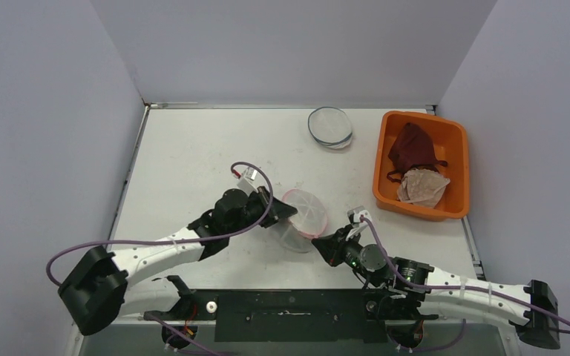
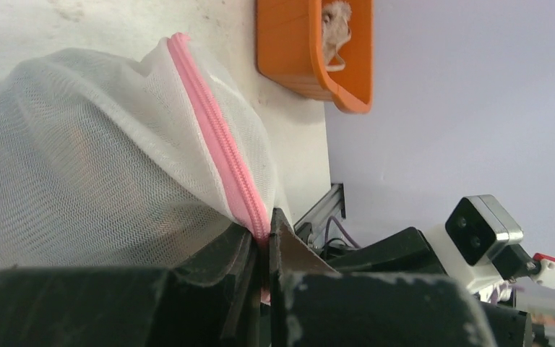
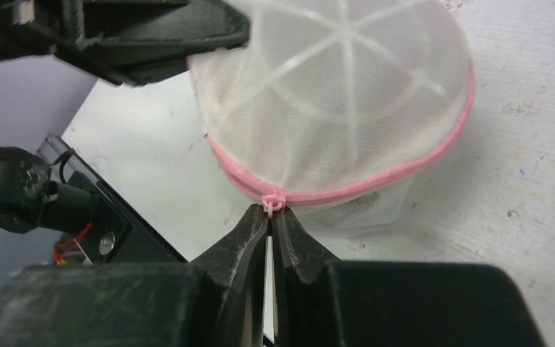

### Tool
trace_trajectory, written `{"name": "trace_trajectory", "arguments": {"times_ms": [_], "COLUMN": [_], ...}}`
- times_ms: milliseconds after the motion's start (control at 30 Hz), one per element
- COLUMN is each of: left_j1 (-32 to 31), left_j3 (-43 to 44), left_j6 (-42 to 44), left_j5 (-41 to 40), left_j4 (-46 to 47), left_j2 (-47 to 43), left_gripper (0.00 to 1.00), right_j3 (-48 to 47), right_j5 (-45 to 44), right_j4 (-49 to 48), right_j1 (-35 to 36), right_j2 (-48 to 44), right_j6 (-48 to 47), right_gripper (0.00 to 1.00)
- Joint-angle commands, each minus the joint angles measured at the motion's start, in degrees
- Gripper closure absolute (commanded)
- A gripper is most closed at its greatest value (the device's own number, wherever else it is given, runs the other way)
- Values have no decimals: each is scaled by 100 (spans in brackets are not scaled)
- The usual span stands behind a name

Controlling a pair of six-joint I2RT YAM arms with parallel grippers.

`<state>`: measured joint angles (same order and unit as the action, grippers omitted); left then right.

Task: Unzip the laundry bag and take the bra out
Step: Unzip the laundry bag at the center of the board.

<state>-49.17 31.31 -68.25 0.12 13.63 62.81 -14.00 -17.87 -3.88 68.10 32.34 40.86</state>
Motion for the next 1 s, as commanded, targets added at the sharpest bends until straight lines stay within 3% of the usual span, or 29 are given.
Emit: {"name": "trace_trajectory", "arguments": {"times_ms": [0,133,300,367,567,733,967], "left_j1": [273,242,296,314,320,268,-370], "left_j3": [262,675,321,202,34,-274,-625], "left_j6": [514,744,749,923,1173,980,425], "left_j5": [1910,2528,2303,2043,1329,679,-445], "left_j4": [2329,2505,2660,2327,1195,493,-572], "left_j2": [956,1651,1761,1594,1025,203,-915], "left_gripper": [100,100,98,91,37,1,4], "right_j3": [-156,-270,-269,-221,-297,-526,-615], "right_j5": [-865,-1532,-2135,-2194,-2155,-2095,-1856], "right_j4": [272,360,187,16,-415,-622,-763], "right_j1": [593,1204,1721,1759,1760,1708,1500], "right_j2": [-143,20,460,651,1368,1726,2041], "right_j6": [-144,-123,7,79,133,37,98], "right_gripper": [95,95,95,95,95,95,95]}}
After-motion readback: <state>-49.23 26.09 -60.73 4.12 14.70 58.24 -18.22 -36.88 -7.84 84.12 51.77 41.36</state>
